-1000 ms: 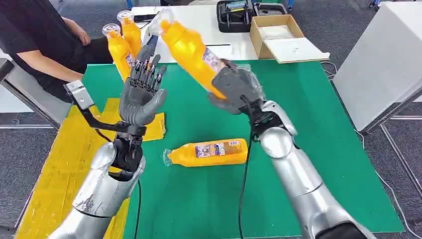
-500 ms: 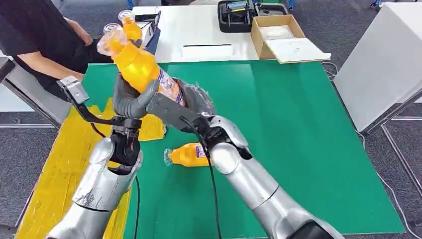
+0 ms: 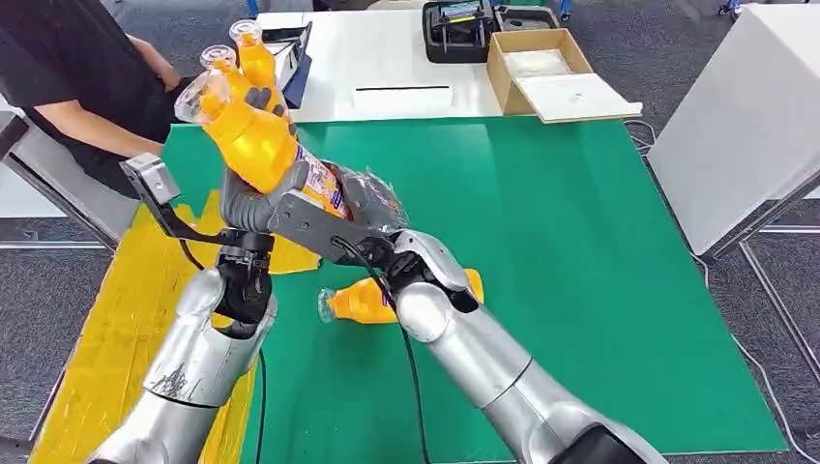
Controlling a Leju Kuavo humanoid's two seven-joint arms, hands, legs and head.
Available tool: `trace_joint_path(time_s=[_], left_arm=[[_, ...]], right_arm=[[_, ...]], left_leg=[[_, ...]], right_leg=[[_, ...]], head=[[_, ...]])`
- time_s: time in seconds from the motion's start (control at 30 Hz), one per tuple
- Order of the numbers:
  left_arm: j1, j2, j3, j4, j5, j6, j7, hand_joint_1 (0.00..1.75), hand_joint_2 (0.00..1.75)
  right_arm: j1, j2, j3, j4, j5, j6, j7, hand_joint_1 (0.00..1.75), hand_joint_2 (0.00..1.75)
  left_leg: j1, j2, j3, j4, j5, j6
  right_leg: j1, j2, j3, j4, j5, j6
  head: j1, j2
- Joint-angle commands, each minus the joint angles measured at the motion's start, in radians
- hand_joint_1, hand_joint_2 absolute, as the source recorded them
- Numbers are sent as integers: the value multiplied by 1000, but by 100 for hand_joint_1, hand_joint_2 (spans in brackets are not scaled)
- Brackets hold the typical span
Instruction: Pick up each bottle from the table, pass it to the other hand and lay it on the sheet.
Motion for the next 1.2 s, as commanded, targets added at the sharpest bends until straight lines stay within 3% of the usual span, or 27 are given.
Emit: trace_joint_path(time_s=[0.03, 0.17, 0.2, 0.23, 0.6, 0.67, 1.2], left_arm=[[-121, 4, -37, 149, -16, -16, 8, 0, 175], [-116, 4, -29, 170, -34, -34, 0, 0, 175], [-105, -1, -24, 152, -34, -36, -1, 126, 175], [-96, -3, -18, 134, -37, -37, 0, 173, 175], [-90, -5, -14, 112, -45, -35, 14, 175, 175], [-74, -8, 3, 79, -50, -31, 18, 175, 175], [17, -26, 27, -64, -82, -27, 72, 175, 175]], right_arm=[[-13, 17, 121, 89, 0, 6, -20, 175, 175], [25, 17, 109, 85, 25, -23, -22, 175, 175], [33, 18, 107, 82, 30, -25, -20, 175, 175], [37, 21, 105, 78, 38, -24, -16, 175, 175], [38, 25, 98, 75, 46, -20, -12, 175, 175], [52, 29, 93, 65, 68, -8, -6, 175, 175], [143, 15, 64, -31, 156, 5, 53, 175, 175]], left_leg=[[1, -3, 7, 2, -3, -3], [1, -2, 5, -1, -1, -2], [1, -1, 3, -1, 0, -2], [1, -2, 6, -1, -1, -2], [1, -1, 7, 1, -3, -3], [1, -1, 2, -1, 0, -2], [1, -3, 8, 2, -4, -3]], right_leg=[[1, -6, 8, 1, -4, -1], [1, -5, 6, -1, -2, 0], [1, -3, 4, -1, -1, 0], [1, -5, 7, -1, -2, 0], [1, -5, 8, 0, -3, 0], [1, -3, 3, -1, -1, 0], [2, -8, 10, 1, -5, 0]], head=[[0, 0], [0, 0], [0, 0], [0, 0], [0, 0], [0, 0], [0, 0]])
